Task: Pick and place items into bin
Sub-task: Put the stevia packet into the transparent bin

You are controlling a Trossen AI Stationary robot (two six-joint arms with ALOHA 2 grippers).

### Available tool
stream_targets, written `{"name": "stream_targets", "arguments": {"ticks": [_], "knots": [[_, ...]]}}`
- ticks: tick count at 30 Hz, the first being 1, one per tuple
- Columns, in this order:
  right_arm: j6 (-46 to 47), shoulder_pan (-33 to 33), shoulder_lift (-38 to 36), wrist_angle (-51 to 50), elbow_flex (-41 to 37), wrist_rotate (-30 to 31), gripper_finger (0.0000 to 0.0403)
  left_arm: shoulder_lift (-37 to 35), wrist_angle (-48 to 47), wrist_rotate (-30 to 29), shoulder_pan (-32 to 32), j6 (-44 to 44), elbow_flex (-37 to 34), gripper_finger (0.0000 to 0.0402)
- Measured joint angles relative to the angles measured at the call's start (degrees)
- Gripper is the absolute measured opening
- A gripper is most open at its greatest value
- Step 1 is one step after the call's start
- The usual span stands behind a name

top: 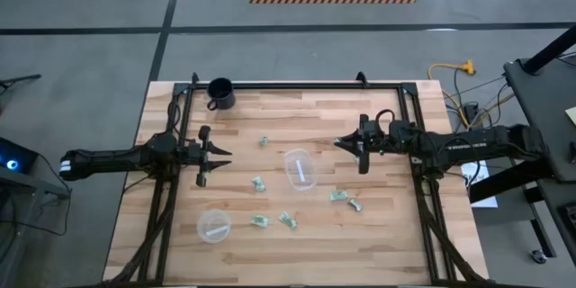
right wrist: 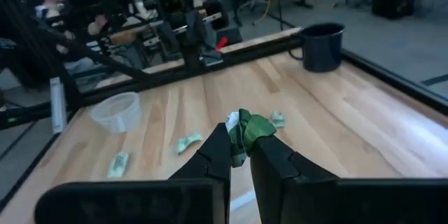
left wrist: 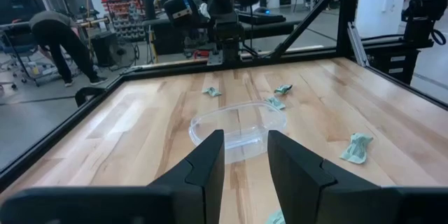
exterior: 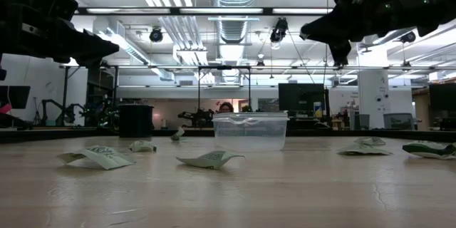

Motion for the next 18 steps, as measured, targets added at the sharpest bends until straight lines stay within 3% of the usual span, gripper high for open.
{"name": "stream_targets", "arguments": {"ticks": [6, 10, 18], "knots": [[-3.29, 1.53, 3.96, 11.04, -0.70, 5.19, 0.0021, 0.00, -0.04, 0.00, 0.00, 0.01, 0.00, 0.0094], [-4.72, 2.19, 8.79, 20.55, -0.88, 5.64, 0.0021, 0.00, -0.01, 0.00, 0.00, 0.01, -0.01, 0.0094], [-4.62, 3.49, 18.46, 30.24, 0.75, 5.38, 0.0021, 0.00, 0.00, 0.00, 0.00, 0.01, -0.01, 0.0094]]}}
